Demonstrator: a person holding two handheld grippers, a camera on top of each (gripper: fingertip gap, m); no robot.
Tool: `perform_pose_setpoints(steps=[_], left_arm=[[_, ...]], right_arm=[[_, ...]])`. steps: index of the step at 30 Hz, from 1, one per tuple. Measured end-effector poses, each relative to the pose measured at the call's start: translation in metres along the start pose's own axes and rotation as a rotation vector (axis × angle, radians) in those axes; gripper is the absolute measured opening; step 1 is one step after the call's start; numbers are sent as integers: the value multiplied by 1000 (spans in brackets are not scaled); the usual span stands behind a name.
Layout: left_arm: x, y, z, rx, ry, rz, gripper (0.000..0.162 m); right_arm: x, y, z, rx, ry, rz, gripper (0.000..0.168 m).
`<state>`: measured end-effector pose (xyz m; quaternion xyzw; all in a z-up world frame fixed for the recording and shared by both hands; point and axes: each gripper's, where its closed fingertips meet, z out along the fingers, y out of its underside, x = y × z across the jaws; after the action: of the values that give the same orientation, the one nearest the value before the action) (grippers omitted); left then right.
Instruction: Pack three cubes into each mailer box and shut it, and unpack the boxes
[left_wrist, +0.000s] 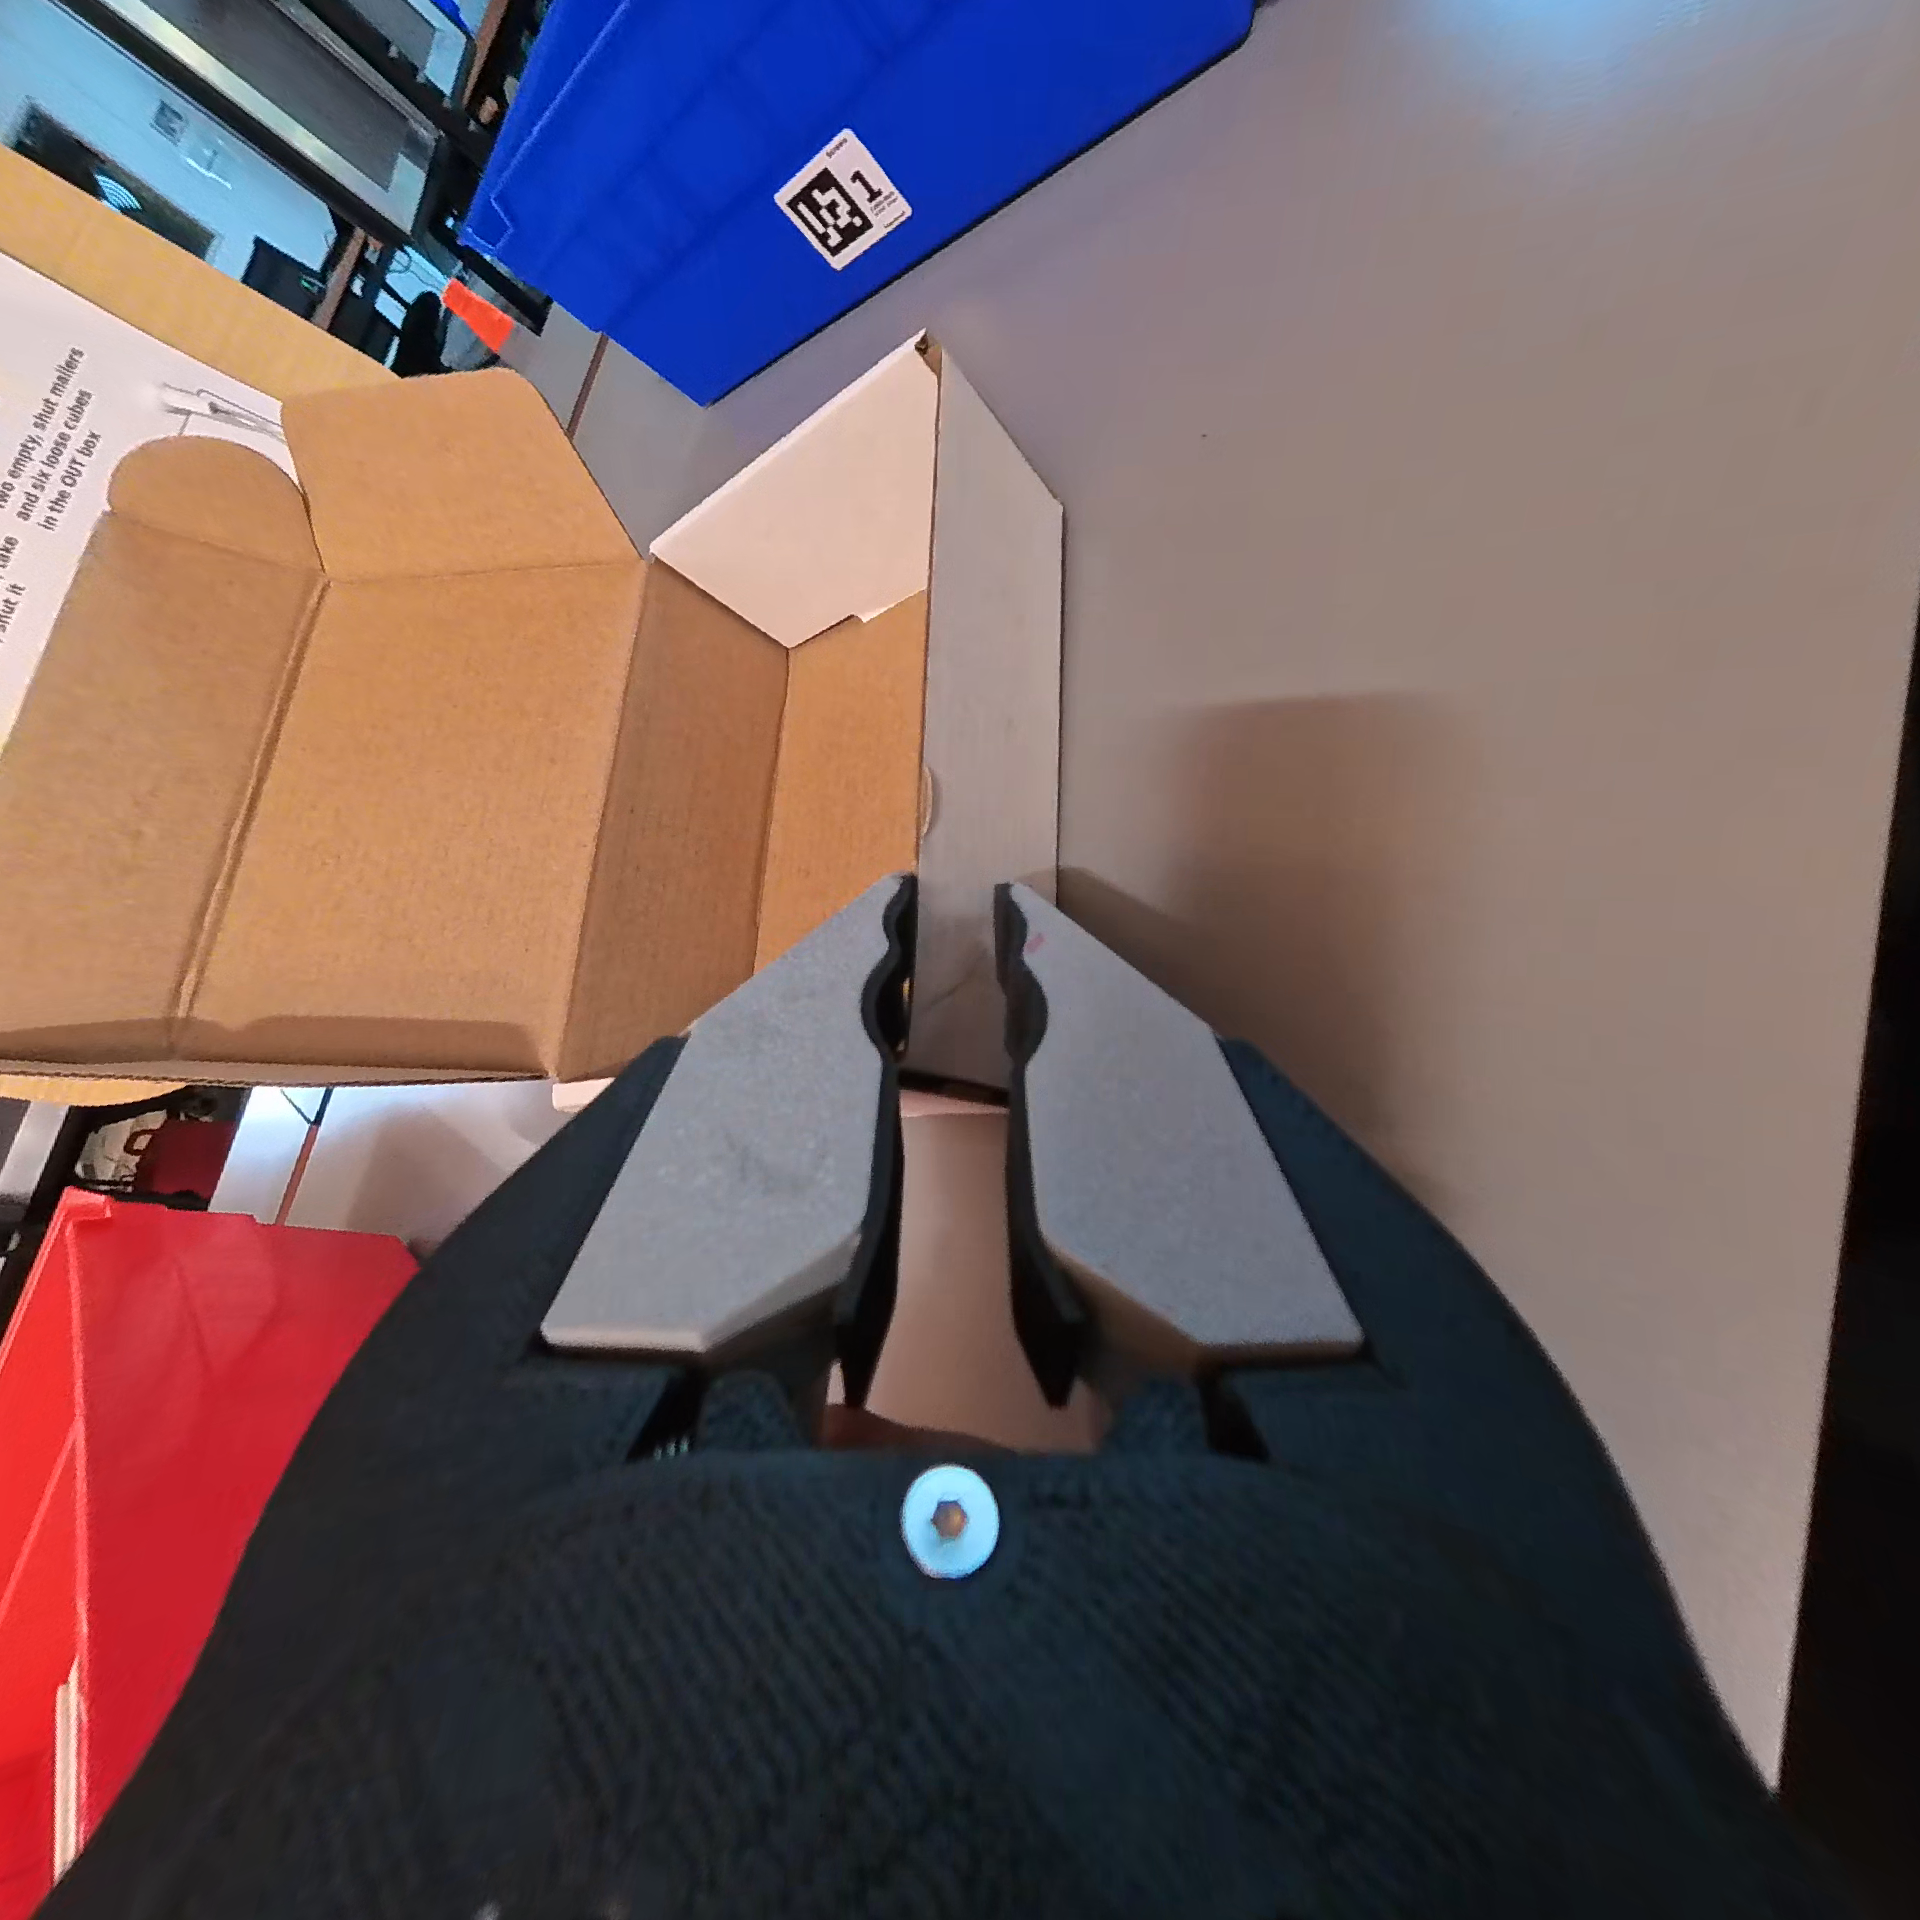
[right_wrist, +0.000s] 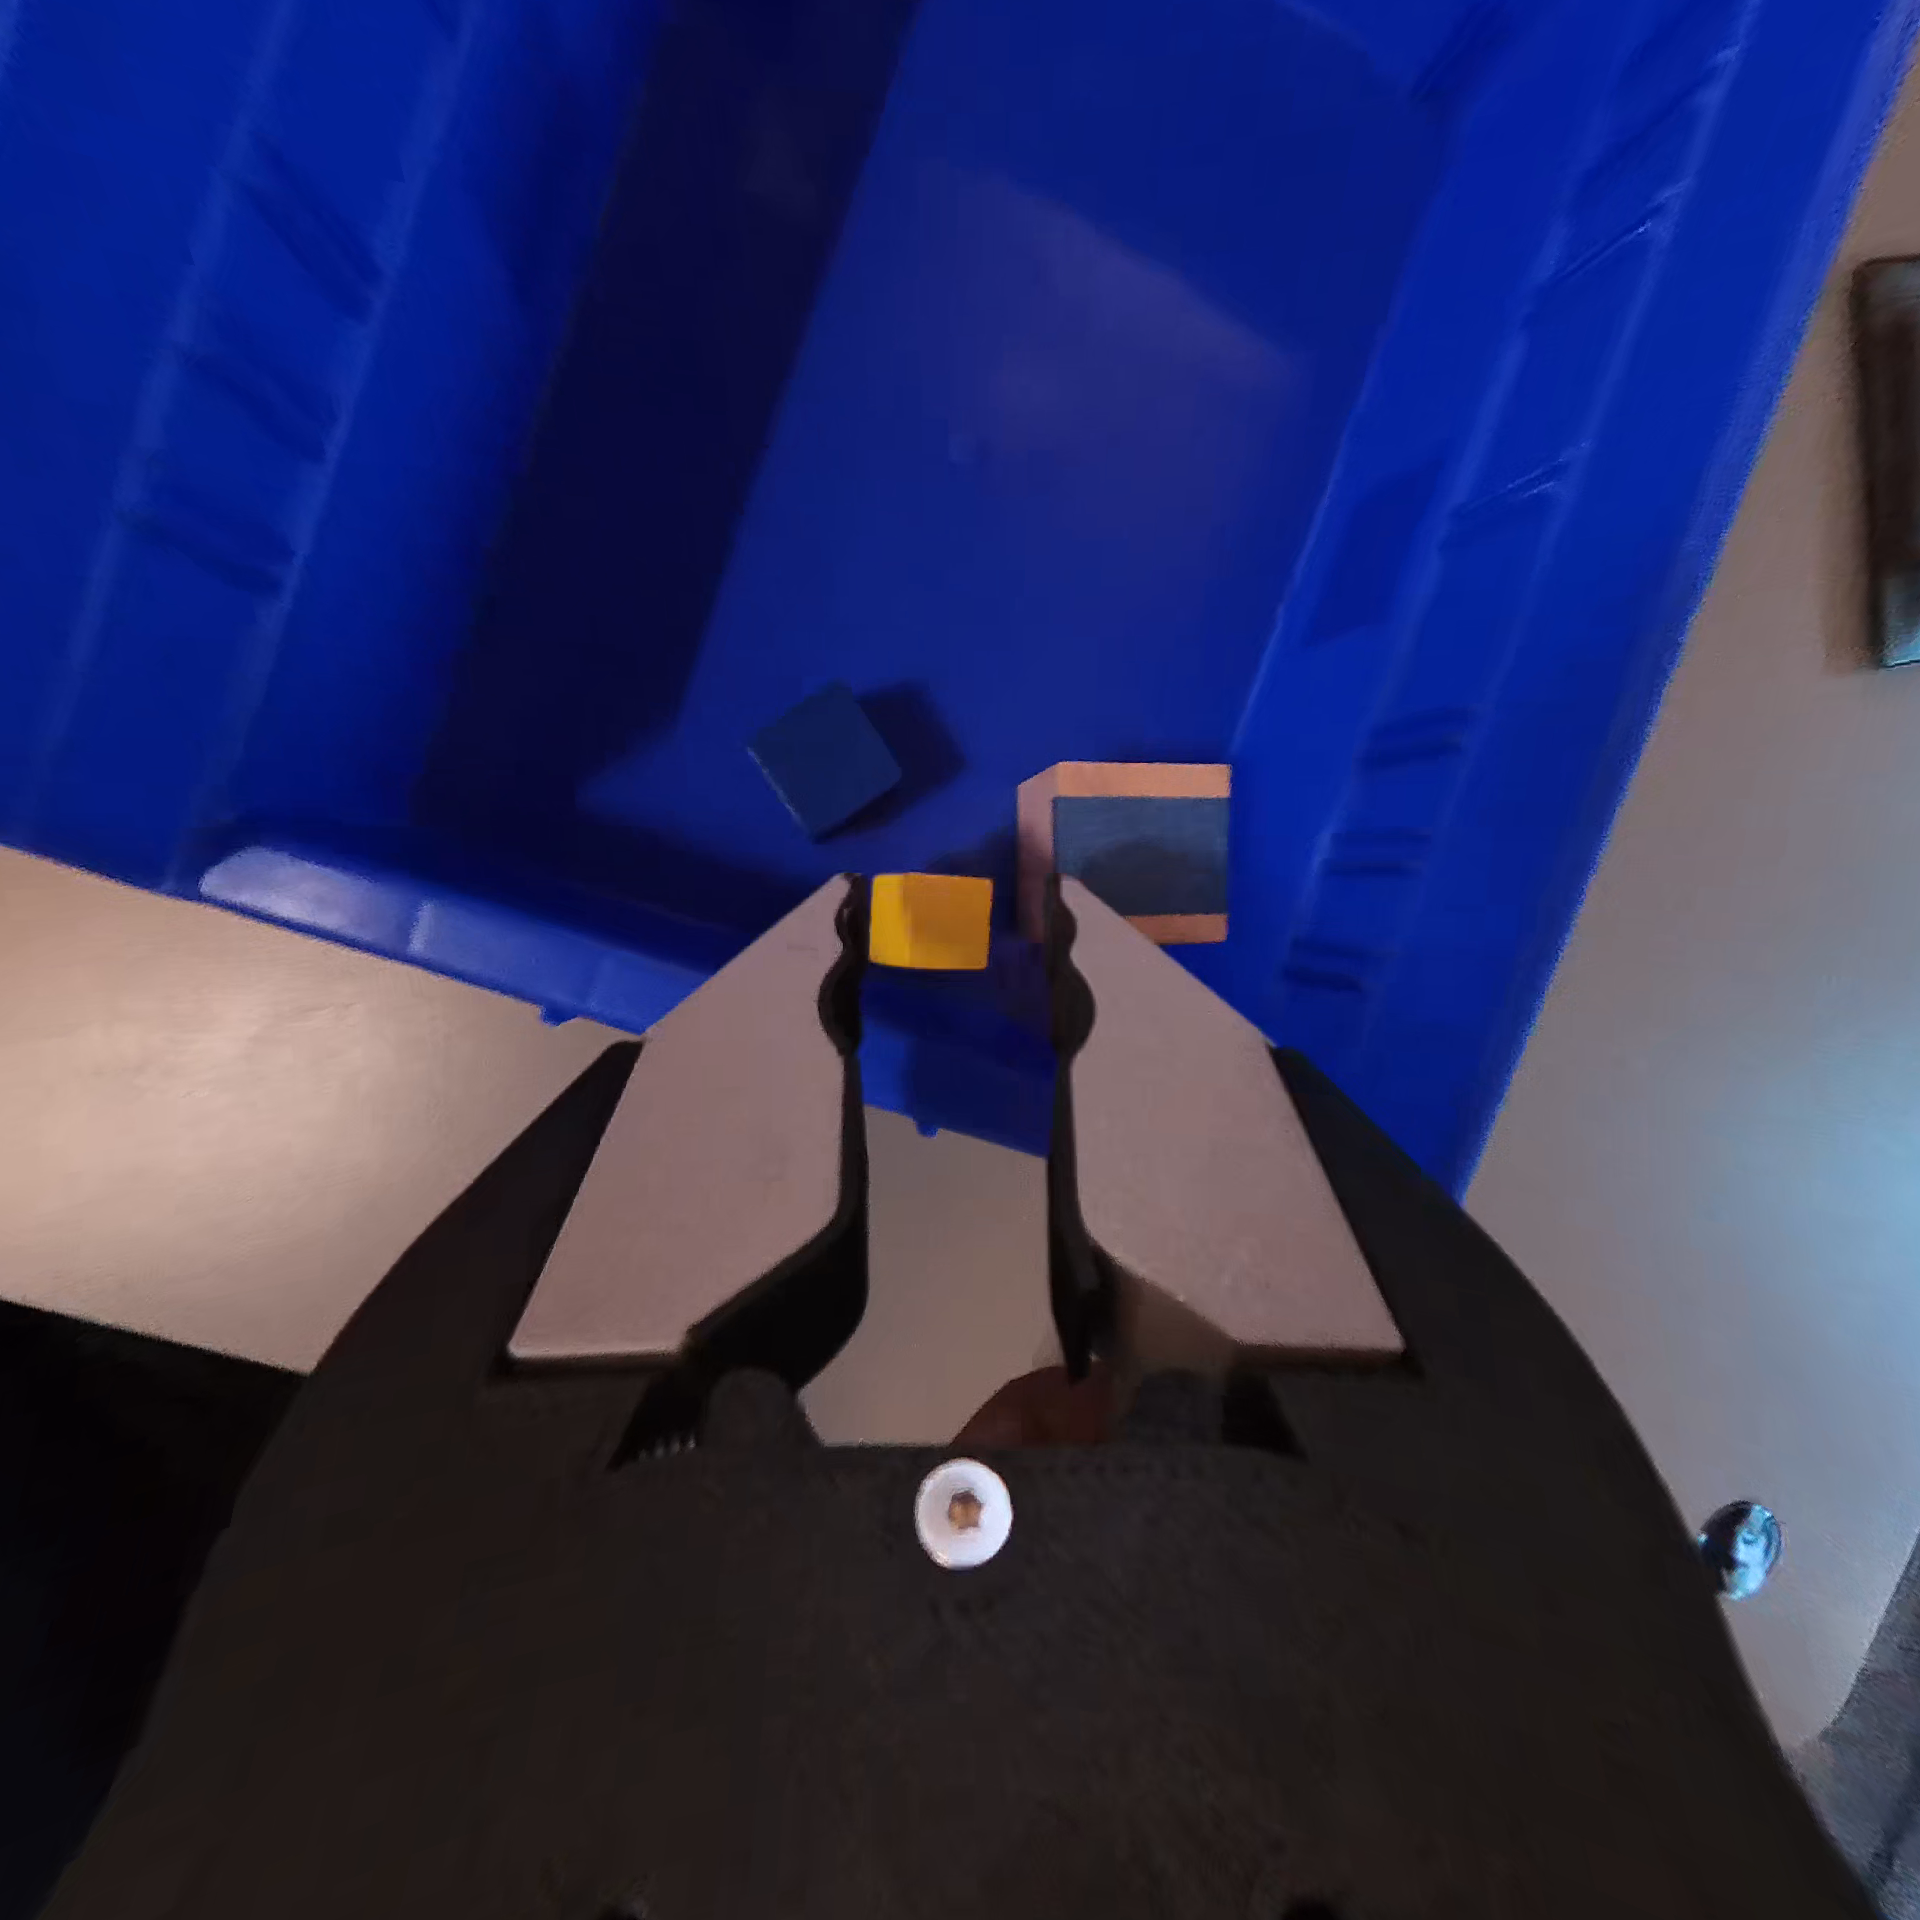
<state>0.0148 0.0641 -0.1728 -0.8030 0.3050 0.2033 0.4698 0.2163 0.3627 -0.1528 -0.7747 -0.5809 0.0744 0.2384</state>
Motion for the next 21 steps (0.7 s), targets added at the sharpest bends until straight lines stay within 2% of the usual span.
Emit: perform_pose_setpoints(steps=[4, 7, 10, 12, 15, 19, 21], left_arm=[[0, 0, 0, 1, 1, 0, 12], [0, 0, 0, 0, 1, -1, 12], [0, 0, 0, -1, 0, 0, 12], [0, 0, 0, -2, -1, 0, 12], [0, 0, 0, -1, 0, -3, 12], [0, 0, 0, 6, 5, -7, 11], [0, 0, 0, 9, 8, -10, 11]], right_arm=[[2, -17, -8, 75, 2, 16, 26], [25, -27, -10, 96, 146, 7, 18], [38, -30, 0, 65, 243, -81, 16], [43, -31, 11, 21, 266, -127, 14], [36, -25, 23, -68, 193, -147, 0], [47, 0, 20, -304, 221, -148, 0], [44, -9, 16, -285, 212, -154, 0]])
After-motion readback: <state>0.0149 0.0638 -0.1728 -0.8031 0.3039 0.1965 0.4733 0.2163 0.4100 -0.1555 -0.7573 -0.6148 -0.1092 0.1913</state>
